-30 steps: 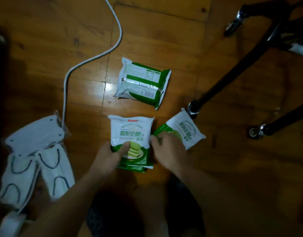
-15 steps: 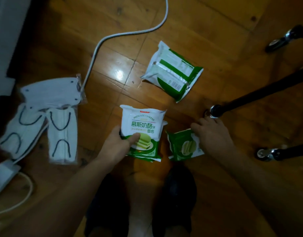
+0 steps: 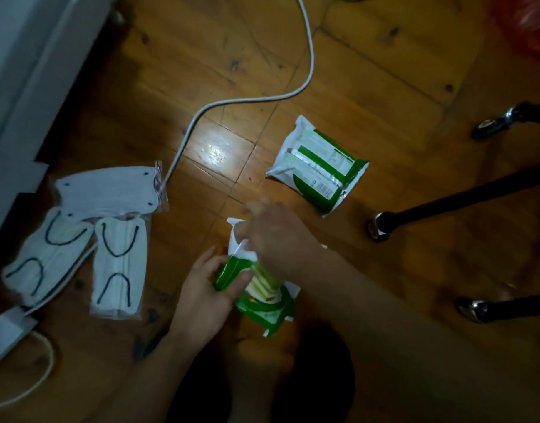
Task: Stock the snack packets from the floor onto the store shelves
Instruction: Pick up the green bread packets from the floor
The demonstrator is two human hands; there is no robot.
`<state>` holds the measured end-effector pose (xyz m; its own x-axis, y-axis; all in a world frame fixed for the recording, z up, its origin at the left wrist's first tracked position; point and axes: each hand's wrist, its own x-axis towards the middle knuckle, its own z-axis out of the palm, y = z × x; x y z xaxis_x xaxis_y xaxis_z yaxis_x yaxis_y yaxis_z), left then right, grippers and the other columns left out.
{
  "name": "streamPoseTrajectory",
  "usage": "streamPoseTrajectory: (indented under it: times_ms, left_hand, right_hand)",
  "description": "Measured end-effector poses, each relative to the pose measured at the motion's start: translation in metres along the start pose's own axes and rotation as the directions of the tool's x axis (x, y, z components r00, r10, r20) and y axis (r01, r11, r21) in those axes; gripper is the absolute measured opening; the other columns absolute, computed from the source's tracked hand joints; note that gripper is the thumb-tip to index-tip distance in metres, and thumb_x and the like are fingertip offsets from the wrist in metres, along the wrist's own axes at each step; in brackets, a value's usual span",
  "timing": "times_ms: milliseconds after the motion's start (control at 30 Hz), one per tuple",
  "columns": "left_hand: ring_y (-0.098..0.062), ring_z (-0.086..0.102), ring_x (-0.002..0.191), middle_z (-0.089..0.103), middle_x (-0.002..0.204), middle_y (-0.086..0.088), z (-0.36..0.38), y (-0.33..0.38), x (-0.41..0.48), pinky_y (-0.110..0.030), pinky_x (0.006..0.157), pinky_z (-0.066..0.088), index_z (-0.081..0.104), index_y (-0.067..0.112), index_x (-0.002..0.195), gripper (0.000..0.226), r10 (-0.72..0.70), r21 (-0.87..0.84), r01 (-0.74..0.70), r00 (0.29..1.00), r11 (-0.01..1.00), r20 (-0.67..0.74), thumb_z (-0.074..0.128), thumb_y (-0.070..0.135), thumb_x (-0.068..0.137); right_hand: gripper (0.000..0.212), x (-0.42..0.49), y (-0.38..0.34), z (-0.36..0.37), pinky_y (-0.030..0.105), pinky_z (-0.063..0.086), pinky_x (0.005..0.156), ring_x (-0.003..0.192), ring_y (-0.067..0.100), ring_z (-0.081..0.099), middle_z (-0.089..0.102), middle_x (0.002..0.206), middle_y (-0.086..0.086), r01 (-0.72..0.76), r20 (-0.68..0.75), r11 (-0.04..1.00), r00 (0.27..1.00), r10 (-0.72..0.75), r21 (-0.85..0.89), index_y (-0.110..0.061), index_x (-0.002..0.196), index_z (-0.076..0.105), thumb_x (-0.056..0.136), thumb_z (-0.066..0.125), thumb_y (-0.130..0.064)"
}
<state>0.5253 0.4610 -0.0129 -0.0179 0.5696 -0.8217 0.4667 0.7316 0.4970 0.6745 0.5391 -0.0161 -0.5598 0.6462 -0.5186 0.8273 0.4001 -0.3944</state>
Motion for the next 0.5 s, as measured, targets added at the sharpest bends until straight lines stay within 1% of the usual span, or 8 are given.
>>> streamPoseTrajectory:
  times_ms: [33,100,133,200,267,333,433,500]
  left_hand:
    - [-0.019,0.05,0.132,0.052,0.14,0.008,0.0,-0.006,0.004,-0.048,0.11,0.043,0.06,0.044,0.091,0.019,-0.006,-0.016,0.005,0.999,1.0,-0.052,0.076,0.035,0.086]
    - [-0.02,0.068,0.101,0.072,0.106,0.003,0.0,-0.012,0.011,-0.043,0.09,0.056,0.065,0.03,0.091,0.01,-0.031,-0.075,0.027,0.998,0.997,-0.06,0.074,0.029,0.088]
    - [-0.017,0.071,0.09,0.073,0.093,0.001,0.0,-0.012,0.012,-0.037,0.079,0.057,0.064,0.024,0.09,0.011,-0.038,-0.084,0.034,0.998,0.996,-0.049,0.074,0.029,0.088]
    - [-0.012,0.07,0.083,0.073,0.089,0.002,0.0,-0.014,0.011,-0.029,0.068,0.054,0.061,0.021,0.089,0.016,-0.052,-0.061,0.05,0.998,0.997,-0.034,0.073,0.031,0.088]
    - [-0.012,0.07,0.088,0.073,0.095,0.004,0.001,-0.018,0.01,-0.036,0.076,0.056,0.061,0.024,0.09,0.019,-0.06,-0.023,0.059,0.998,0.998,-0.016,0.073,0.039,0.086]
    - [-0.015,0.068,0.096,0.071,0.102,0.005,0.0,-0.022,0.013,-0.046,0.087,0.055,0.061,0.027,0.092,0.021,-0.062,-0.009,0.062,0.998,0.998,0.009,0.071,0.045,0.085]
    - [-0.016,0.061,0.11,0.063,0.116,0.004,-0.001,-0.02,0.017,-0.044,0.101,0.048,0.061,0.03,0.103,0.018,-0.068,-0.069,0.069,0.998,0.995,0.017,0.065,0.041,0.09]
    - [-0.016,0.052,0.121,0.054,0.128,0.006,-0.003,-0.018,0.015,-0.039,0.106,0.042,0.057,0.031,0.119,0.03,-0.09,-0.113,0.083,0.995,0.99,-0.053,0.06,0.044,0.093]
  right_hand:
    - [0.038,0.002,-0.001,0.008,0.036,0.035,0.101,0.126,0.025,0.043,0.047,0.139,0.01,-0.042,-0.148,0.993,0.987,0.058,0.107,-0.021,0.123,0.059,0.087,0.064,-0.031]
    - [0.045,0.003,0.005,0.012,0.036,0.033,0.106,0.129,0.025,0.041,0.046,0.141,0.009,-0.16,-0.347,0.937,0.898,0.269,0.311,-0.019,0.128,0.054,0.088,0.064,-0.035]
    - [0.05,0.003,0.014,0.01,0.036,0.031,0.109,0.133,0.024,0.037,0.043,0.144,0.009,-0.248,-0.378,0.889,0.836,0.397,0.384,-0.019,0.133,0.05,0.088,0.063,-0.035]
    - [0.071,0.003,0.045,0.01,0.04,0.02,0.116,0.143,0.025,0.021,0.027,0.155,0.01,-0.477,-0.329,0.794,0.732,0.596,0.377,-0.021,0.146,0.034,0.085,0.065,-0.04]
    - [0.1,0.004,0.079,0.015,0.046,0.01,0.12,0.149,0.03,0.005,0.006,0.161,0.014,-0.624,-0.234,0.742,0.705,0.67,0.246,-0.022,0.154,0.014,0.077,0.07,-0.054]
    - [0.117,0.007,0.104,0.027,0.048,0.02,0.116,0.148,0.033,0.006,0.002,0.161,0.017,-0.67,-0.143,0.721,0.707,0.692,0.176,-0.023,0.155,0.002,0.07,0.074,-0.059]
    - [0.114,0.011,0.119,0.041,0.044,0.042,0.097,0.13,0.034,0.035,0.035,0.144,0.019,-0.689,-0.262,0.684,0.633,0.729,0.241,-0.02,0.152,0.017,0.064,0.082,-0.05]
    - [0.108,0.009,0.115,0.042,0.042,0.043,0.097,0.122,0.031,0.044,0.047,0.134,0.015,-0.663,-0.199,0.528,0.508,0.838,0.53,-0.019,0.148,0.028,0.061,0.084,-0.048]
